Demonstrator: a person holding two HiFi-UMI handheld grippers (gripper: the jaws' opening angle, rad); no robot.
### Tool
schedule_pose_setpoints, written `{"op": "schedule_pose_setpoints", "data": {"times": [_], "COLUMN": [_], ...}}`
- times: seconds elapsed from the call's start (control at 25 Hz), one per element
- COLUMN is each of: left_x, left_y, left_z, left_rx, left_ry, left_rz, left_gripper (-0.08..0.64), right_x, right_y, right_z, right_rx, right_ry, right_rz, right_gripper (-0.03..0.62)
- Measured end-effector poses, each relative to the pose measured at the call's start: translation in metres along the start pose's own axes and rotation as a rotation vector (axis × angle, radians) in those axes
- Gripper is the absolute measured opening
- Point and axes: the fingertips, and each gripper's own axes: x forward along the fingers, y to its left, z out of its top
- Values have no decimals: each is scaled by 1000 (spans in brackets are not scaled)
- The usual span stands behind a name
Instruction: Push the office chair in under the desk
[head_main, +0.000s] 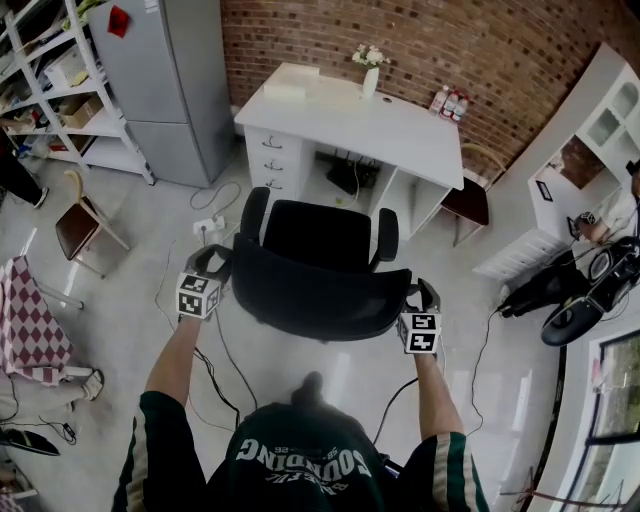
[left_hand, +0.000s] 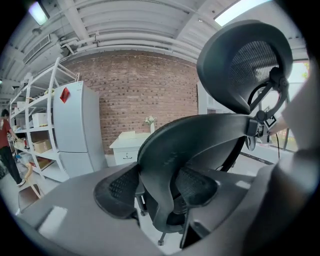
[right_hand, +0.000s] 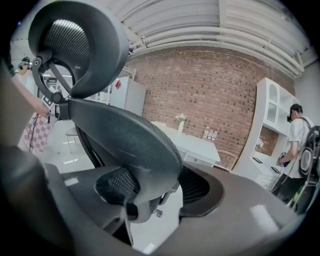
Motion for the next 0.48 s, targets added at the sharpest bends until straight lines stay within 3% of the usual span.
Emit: {"op": "schedule_pose_setpoints", "data": {"times": [0.48], "left_x": [67], "left_y": [31], "left_z": [25], "left_rx": [-38], "left_ry": [25], "left_rz": [10], "left_gripper": [227], "right_x": [63], "right_y": [-24], "right_z": [31], "right_rx": [14], "right_ry": [-30], "right_rz": [-18], "right_gripper": [256]}}
